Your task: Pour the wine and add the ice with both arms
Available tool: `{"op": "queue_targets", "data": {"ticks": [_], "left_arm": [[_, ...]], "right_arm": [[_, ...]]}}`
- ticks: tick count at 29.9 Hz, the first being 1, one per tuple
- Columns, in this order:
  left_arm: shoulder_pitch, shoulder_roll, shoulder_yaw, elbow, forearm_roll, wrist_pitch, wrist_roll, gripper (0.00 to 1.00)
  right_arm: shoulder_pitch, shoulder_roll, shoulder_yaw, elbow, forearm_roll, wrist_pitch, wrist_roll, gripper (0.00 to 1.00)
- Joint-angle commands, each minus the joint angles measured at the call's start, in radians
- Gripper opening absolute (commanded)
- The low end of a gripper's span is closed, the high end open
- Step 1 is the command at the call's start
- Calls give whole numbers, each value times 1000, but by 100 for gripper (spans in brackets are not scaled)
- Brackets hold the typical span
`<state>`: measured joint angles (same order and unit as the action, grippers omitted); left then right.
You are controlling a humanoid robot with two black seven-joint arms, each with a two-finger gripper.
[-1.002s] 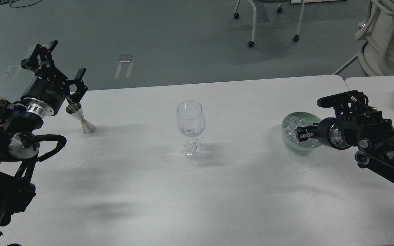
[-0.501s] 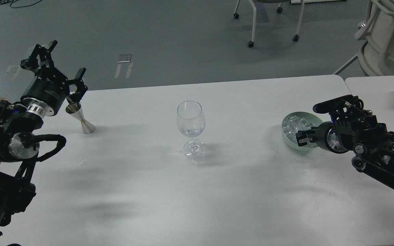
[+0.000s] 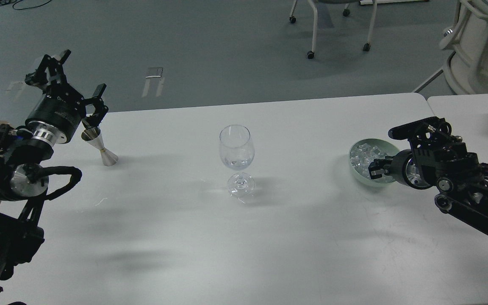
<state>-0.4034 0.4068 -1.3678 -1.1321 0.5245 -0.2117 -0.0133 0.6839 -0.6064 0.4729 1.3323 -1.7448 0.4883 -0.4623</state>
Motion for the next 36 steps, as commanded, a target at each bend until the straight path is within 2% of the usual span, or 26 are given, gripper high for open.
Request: {"op": "queue_targets", "data": {"ticks": [1,7,8,11,21,36], "left_arm": [[0,0,0,0,0,0,0,99],[0,1,0,0,0,0,0,99],[0,1,0,0,0,0,0,99],[0,1,0,2,0,0,0,99],[-2,1,0,2,0,0,0,99],[-9,3,1,2,0,2,1,99]], "right_arm": [[-1,4,0,-1,2,0,1,19],[-1,5,0,-9,4,0,1,18],[-1,5,0,-9,4,0,1,17],[0,4,1,-7,5,0,1,0],[5,-10,22,28,13,0,1,0],[6,-122,151,234,16,0,1,0]]}}
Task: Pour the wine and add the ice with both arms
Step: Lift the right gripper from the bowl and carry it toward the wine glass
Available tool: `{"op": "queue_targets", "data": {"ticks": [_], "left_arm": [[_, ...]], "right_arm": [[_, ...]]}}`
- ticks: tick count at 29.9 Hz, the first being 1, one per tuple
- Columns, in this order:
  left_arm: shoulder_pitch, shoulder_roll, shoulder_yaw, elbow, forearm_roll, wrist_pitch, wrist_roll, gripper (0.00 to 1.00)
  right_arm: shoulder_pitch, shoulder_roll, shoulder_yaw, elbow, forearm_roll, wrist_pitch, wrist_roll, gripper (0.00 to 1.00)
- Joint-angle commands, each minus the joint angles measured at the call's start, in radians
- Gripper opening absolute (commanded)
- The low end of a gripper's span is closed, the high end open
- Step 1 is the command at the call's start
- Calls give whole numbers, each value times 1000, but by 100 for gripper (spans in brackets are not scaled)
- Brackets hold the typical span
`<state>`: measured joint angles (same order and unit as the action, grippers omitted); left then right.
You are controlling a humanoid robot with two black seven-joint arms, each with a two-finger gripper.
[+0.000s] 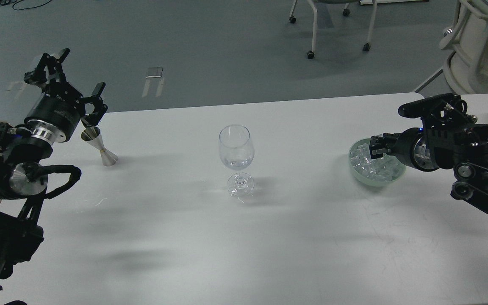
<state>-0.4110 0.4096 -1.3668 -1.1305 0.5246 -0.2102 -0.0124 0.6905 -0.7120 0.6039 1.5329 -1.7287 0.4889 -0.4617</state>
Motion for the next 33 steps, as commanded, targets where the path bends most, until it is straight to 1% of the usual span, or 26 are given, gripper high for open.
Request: {"op": "queue_targets", "data": {"ticks": [1,6,9,10,13,17,19,33], "left_arm": [[-2,0,0,0,0,-1,0,99],[-2,1,0,0,0,0,0,99],[-2,0,0,0,2,0,0,99],[-2,1,0,0,2,0,0,99],[-3,1,0,0,0,0,0,99],[-3,1,2,0,2,0,0,99],[-3,3,2,0,2,2,0,99],[-3,5,3,0,2,2,2,99]], "right_arm": [[-2,-18,42,52,0,0,0,0],[23,11,114,90,0,0,-2,0],[72,74,120,93,0,0,-11,0],[93,112,117,92,0,0,-14,0],[112,196,117,82,0,0,-15,0],[110,267,119,81,0,0,-15,0],[112,322,122,81,0,0,-15,0],[153,442,139,96,3,0,-15,0]]}}
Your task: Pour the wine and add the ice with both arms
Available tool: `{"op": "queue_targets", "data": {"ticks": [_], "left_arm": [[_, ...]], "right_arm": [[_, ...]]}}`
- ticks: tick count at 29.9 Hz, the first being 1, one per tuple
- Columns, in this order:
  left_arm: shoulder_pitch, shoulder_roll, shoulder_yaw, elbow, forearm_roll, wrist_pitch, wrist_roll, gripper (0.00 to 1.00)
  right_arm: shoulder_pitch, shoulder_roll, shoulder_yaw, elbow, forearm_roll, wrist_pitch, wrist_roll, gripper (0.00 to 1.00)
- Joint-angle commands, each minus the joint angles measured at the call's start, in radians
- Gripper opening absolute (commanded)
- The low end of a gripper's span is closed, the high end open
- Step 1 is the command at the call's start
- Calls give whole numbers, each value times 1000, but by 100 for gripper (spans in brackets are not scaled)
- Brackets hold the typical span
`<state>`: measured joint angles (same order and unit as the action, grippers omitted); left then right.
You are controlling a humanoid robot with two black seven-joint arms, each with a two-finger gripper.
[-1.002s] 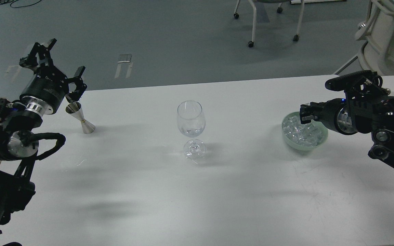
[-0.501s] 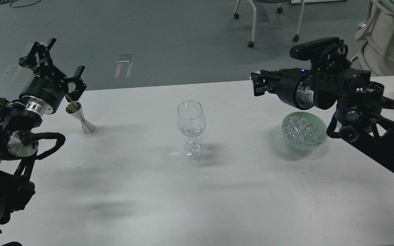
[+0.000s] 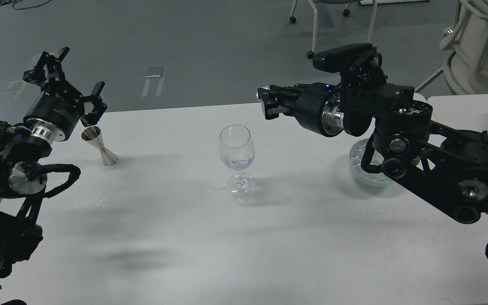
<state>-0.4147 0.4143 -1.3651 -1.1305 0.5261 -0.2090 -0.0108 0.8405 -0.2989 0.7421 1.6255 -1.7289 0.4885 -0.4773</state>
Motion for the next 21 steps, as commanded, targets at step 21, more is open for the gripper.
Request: {"op": "queue_targets", "data": {"ticks": [21], "left_arm": [[0,3,-2,0,0,-1,-1,99]], "right_arm": [[-14,60,-15,8,37,0,0,0]]}}
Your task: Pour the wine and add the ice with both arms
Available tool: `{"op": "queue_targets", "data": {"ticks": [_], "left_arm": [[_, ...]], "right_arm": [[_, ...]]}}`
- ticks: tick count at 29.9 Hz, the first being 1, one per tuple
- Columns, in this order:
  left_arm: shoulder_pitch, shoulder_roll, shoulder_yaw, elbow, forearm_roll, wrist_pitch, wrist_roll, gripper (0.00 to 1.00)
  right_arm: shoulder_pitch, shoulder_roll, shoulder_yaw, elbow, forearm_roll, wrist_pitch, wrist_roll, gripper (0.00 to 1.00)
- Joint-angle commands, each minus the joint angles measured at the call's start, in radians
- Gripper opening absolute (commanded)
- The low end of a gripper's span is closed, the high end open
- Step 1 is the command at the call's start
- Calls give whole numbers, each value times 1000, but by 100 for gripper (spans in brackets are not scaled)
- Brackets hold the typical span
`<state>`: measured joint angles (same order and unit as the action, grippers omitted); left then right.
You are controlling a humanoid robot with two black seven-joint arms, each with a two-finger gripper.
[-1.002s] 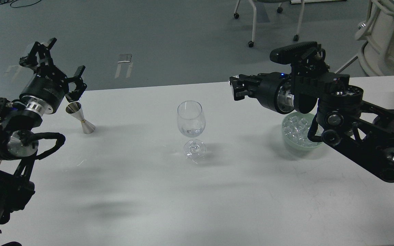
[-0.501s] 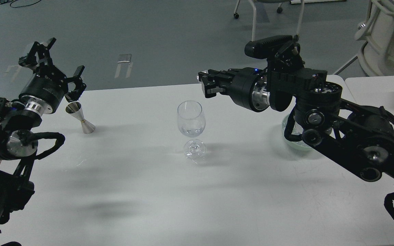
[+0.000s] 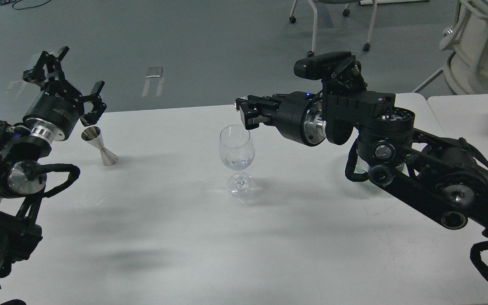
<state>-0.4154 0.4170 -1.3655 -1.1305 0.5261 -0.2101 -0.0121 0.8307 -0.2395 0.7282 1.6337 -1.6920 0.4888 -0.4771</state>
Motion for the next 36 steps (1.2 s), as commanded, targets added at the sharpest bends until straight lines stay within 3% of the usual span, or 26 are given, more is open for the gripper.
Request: {"op": "queue_targets", "data": {"ticks": [1,23,31,35,36], "left_arm": [[0,0,-1,0,-2,0,0,99],[1,17,-3,2,-2,0,0,99],[1,17,-1,2,-2,0,0,99],[1,19,-3,2,-2,0,0,99],[1,17,-3,2,-2,-2,0,99]], "right_arm": [[-7,5,-1,0,0,0,0,0],[-12,45,-50,-17,-2,0,2,0],[-15,46,-50,-12,-2,0,2,12],[-15,45,-50,-12,-2,0,2,34],[-15,45,-50,-12,-2,0,2,34]]}}
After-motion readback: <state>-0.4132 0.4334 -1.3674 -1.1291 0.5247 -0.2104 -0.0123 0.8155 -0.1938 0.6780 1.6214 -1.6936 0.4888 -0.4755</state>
